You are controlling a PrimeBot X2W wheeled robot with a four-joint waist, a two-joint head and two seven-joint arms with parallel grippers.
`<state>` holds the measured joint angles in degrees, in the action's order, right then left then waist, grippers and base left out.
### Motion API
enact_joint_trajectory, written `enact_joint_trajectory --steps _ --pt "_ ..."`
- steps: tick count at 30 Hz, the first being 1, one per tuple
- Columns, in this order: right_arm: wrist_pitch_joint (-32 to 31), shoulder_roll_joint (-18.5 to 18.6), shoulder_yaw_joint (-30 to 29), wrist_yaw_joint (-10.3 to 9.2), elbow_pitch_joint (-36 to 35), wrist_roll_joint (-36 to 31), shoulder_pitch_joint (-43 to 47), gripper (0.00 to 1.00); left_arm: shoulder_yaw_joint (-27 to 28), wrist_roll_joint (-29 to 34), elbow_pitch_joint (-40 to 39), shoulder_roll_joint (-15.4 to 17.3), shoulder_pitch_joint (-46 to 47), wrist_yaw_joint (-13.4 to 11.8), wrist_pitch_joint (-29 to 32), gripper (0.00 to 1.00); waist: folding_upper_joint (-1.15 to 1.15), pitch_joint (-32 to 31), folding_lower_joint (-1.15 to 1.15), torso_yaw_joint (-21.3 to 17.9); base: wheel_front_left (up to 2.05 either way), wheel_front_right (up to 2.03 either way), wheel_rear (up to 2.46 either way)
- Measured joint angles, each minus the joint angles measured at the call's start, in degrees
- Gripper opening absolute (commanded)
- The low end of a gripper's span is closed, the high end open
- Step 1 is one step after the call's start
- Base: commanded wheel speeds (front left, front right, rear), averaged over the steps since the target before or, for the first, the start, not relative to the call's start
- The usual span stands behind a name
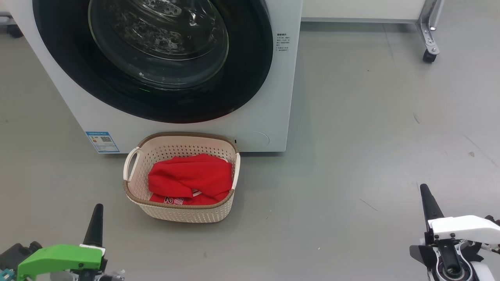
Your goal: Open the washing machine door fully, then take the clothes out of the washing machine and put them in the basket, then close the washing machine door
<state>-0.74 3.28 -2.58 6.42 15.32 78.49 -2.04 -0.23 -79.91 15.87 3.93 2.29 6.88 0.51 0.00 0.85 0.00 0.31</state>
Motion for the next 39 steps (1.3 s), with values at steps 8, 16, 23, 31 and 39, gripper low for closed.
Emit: enact_joint_trajectory --steps 8,16,23,31,39 --pt "-1.1 0.0 -1.0 0.01 0.2 4.7 -0.4 0.00 0.7 -4.4 0.0 0.0 0.1 0.0 1.4 0.00 0.00 -0.2 0.00 -0.1 0.00 0.00 0.00" --pt "-2.5 0.0 -2.2 0.08 0.3 10.2 -1.1 0.00 1.8 -9.1 0.0 -0.1 0.4 0.0 2.8 0.00 0.00 -0.5 0.00 -0.2 0.00 0.00 0.00" --pt "-3.6 0.0 -2.9 0.24 0.3 13.8 -1.1 0.00 2.2 -12.5 0.0 -0.2 0.7 0.0 3.6 0.00 0.00 -0.7 0.00 -0.3 0.00 0.00 0.00" --pt "-4.0 0.0 -3.2 0.54 0.4 14.7 -1.1 0.00 2.4 -13.8 0.0 -0.3 0.7 0.0 4.0 0.00 0.00 -0.7 0.00 -0.3 0.00 0.00 0.00" --pt "-4.0 0.0 -3.2 0.54 0.4 14.7 -1.2 0.00 2.4 -14.0 0.0 -0.3 0.7 0.0 4.0 0.00 0.00 -0.7 0.00 -0.3 0.00 0.00 0.00"
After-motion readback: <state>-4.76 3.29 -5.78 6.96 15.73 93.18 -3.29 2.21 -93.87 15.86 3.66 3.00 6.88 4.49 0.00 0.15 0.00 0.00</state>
